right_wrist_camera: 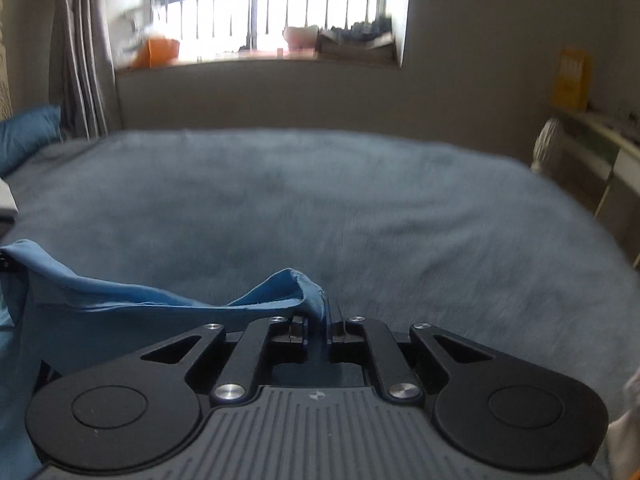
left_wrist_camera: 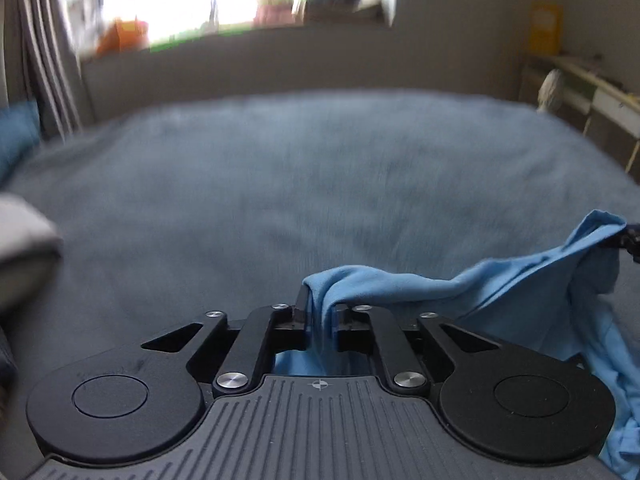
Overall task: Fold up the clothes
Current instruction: 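Lower the T-shirt onto the bed and open both grippers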
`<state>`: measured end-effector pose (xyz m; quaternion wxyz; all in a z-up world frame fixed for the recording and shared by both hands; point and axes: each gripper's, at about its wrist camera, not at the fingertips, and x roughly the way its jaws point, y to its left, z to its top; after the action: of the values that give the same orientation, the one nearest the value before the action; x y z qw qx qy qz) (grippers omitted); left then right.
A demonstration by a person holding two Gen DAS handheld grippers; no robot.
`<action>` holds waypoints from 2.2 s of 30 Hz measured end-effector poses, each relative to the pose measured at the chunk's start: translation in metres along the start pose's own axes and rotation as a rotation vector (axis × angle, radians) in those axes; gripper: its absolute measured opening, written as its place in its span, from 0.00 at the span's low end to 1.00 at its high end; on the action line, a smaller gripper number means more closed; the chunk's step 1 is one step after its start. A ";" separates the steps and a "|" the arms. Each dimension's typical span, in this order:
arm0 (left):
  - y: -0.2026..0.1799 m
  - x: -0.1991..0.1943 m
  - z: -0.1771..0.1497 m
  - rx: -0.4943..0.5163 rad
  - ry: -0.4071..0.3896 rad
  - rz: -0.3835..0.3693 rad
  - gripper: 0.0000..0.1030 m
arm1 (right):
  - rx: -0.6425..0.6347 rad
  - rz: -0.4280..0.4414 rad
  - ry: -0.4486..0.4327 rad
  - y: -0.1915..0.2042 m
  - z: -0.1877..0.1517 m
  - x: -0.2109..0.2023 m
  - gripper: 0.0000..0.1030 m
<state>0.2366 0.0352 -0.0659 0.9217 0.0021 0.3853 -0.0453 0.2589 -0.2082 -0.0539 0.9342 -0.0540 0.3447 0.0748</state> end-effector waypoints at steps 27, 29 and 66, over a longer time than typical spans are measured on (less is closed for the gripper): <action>0.045 -0.180 -0.142 -0.327 0.080 -0.175 0.49 | -0.336 0.518 0.000 0.139 0.038 -0.109 0.73; 0.038 -0.178 -0.157 -0.300 0.079 -0.176 0.46 | -0.460 0.529 0.036 0.186 0.031 -0.094 0.73; 0.064 -0.159 -0.185 -0.406 0.061 -0.196 0.22 | -0.073 0.672 0.143 0.264 0.101 0.015 0.59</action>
<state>-0.0003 0.1191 -0.0853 0.8823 -0.2197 0.4124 -0.0563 0.2871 0.0684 -0.0005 0.8282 0.0240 0.4049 0.3868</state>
